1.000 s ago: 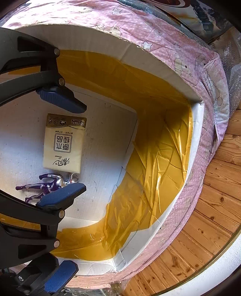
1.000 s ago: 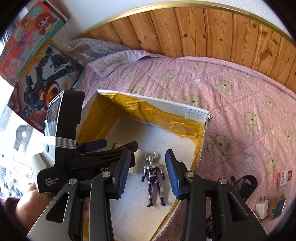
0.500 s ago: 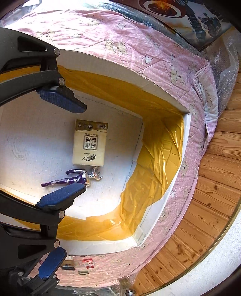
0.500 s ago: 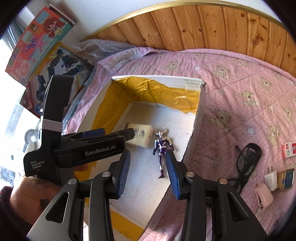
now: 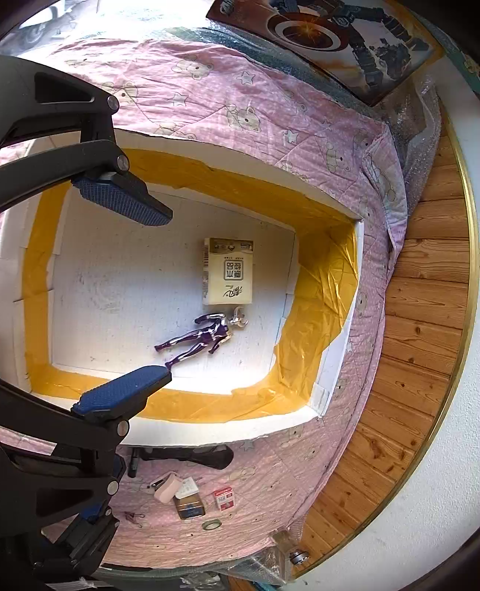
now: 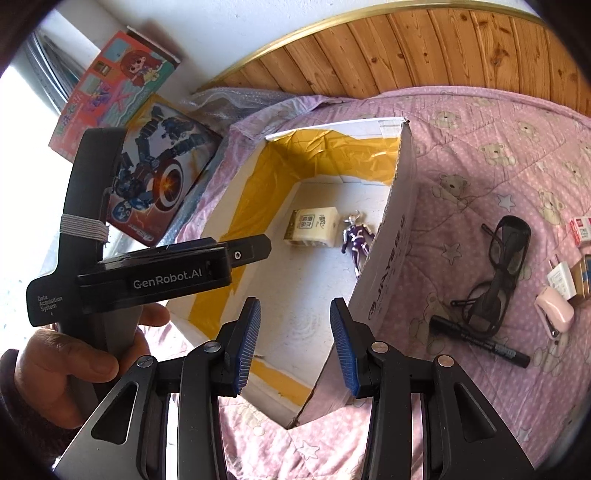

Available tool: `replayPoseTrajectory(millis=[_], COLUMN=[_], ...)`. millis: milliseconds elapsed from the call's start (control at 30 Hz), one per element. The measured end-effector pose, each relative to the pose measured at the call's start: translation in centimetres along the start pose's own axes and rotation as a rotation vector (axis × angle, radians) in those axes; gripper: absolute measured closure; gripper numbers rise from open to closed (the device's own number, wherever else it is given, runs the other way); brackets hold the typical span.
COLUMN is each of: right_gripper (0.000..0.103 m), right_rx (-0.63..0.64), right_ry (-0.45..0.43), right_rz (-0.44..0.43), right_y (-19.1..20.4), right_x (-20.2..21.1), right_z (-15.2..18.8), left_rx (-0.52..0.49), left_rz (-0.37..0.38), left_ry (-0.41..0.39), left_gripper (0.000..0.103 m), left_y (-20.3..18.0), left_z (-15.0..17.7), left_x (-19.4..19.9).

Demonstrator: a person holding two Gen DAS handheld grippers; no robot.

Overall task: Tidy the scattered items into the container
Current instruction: 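Withdraw both tools from the box toward the remaining items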

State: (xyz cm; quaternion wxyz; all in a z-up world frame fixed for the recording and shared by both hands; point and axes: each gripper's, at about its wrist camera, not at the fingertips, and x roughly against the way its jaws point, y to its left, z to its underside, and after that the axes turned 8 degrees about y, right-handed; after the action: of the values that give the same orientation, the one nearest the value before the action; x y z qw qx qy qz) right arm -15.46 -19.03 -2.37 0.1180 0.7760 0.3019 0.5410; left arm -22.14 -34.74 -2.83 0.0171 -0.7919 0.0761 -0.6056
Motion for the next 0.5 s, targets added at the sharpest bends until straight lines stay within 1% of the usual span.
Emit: replayPoseTrajectory(millis=[233, 500], right_gripper=[0.061, 0.061], right_rx=[0.01, -0.016], right_ry=[-0.025, -0.041], right_rz=[-0.033, -0.065], right_y=[0.3, -1.4], right_x=[1.9, 3.7], right_z=[2.3, 4.8], left_rx=[-0.026, -0.023], left_rz=[0.012, 0.026], left_ry=[-0.034, -0.075], left_gripper=[0.024, 0.024], left_y=[-0.8, -1.9], left_z=[2.9, 6.1], left_x=[2.2, 3.9])
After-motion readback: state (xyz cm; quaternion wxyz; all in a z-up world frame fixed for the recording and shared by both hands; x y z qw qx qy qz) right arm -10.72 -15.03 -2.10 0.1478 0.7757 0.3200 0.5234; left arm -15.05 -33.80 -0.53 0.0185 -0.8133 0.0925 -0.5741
